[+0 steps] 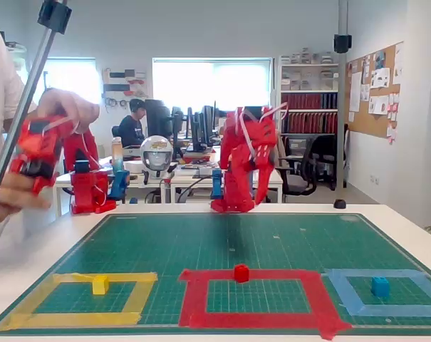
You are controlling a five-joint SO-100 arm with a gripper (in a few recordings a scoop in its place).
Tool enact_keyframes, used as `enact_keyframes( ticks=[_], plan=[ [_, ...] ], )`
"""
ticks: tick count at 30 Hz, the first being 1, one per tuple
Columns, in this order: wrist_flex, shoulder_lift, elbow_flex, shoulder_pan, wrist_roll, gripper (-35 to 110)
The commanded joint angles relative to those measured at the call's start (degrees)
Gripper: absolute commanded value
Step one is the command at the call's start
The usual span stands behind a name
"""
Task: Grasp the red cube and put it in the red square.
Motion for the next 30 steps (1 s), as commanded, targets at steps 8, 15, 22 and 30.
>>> enact_keyframes(
  ticks=[8,15,22,30],
  plan=[
    [-37.6,-2.4,25.7,5.8,-19.7,-1],
    [-37.6,-6.8,25.3,6.2,-26.2,-1],
    [-40.3,-9.8,24.6,4.7,-29.1,-1],
    [-47.2,-12.4,24.5,3.2,-29.2,-1]
  ],
)
